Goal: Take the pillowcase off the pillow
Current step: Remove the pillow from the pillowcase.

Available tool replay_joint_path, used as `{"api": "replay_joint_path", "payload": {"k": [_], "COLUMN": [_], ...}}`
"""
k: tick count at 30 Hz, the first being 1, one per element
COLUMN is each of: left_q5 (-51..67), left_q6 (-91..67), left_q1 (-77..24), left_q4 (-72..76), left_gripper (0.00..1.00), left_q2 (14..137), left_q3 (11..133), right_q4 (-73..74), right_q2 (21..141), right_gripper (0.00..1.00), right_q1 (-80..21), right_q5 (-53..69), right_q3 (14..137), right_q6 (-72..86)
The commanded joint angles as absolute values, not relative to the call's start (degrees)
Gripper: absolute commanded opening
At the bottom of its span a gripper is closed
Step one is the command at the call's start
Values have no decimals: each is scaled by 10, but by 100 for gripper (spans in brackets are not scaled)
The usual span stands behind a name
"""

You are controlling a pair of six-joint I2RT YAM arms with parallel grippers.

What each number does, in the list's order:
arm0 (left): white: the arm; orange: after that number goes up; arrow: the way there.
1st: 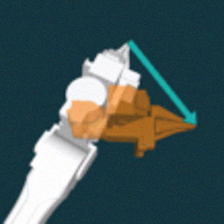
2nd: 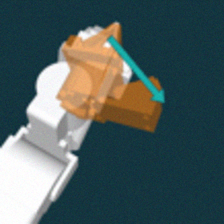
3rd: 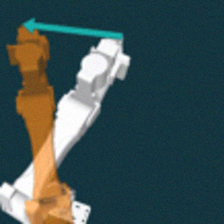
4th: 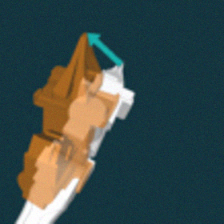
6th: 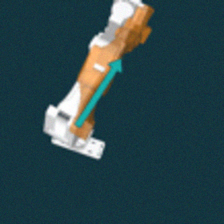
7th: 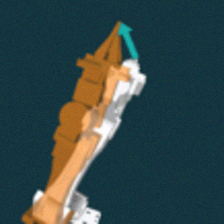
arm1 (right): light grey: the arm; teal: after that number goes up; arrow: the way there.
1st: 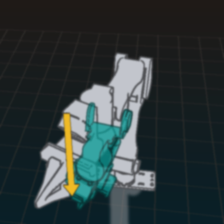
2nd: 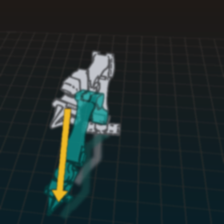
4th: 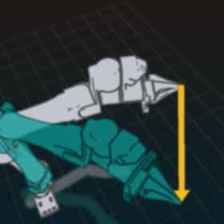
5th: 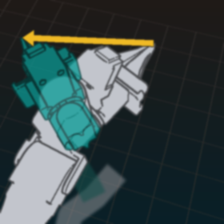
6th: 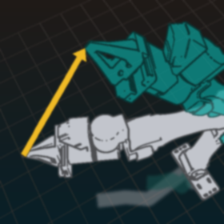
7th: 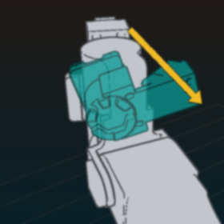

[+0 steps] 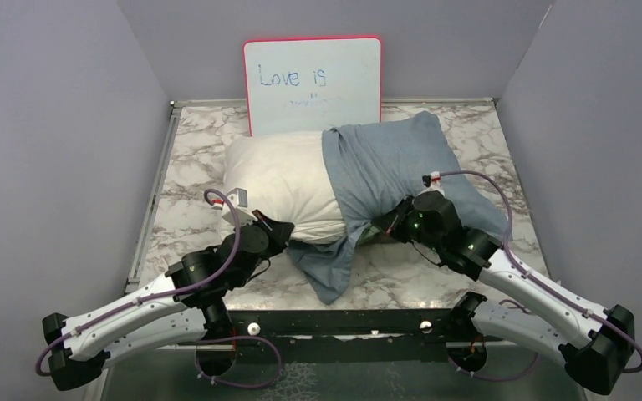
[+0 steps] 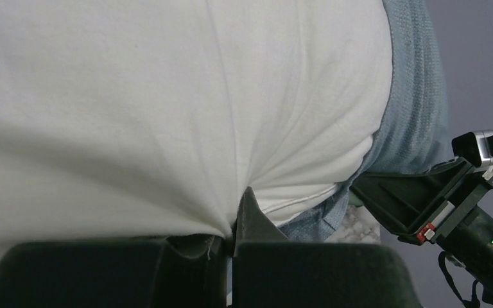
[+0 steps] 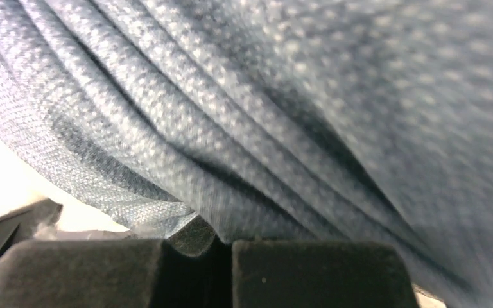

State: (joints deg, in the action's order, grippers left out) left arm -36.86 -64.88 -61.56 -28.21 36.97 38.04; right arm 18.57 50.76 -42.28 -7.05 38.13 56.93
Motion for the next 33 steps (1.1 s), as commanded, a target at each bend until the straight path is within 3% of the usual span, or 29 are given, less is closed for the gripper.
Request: {"api": "replay_joint_path", "payload": {"k": [1, 8, 14, 17, 19, 21, 24, 28, 30, 33], "left_q5": [-385, -442, -486, -475, -453, -423, -368, -309, -296, -291], "left_q6": [-644, -640, -666, -671, -665, -660, -665, -685, -692, -695], "left_q1": [-614, -614, -614, -614, -614, -614, -614, -614, -614, -614], "left_q4": [-258, -358, -444, -441, -431, -425, -415, -393, -388, -383], "left_gripper": [0, 0, 0, 0, 0, 0, 0, 0, 0, 0], "left_q2": [343, 327, 272, 245, 241, 246, 259, 268, 264, 247], "left_q3": [393, 423, 430, 415, 404, 393, 369, 320, 302, 281], "right_q4": [288, 441, 494, 435, 414, 412, 395, 297, 322, 385], "right_q2": [485, 443, 433, 417, 409, 408, 404, 433, 488, 597], "right_gripper": [1, 0, 2, 16, 42, 54, 61, 69, 70, 71], "right_q1": [-419, -419, -418, -418, -418, -418, -418, -418, -418, -418], "right_q5": [-260, -462, -461, -350, -275, -222, -153, 61, 46, -75], "right_q3": [418, 470, 495, 486, 491, 507, 551, 614, 665, 743], "right_q6": [550, 514, 506, 435, 408, 406, 382, 261, 250, 243]}}
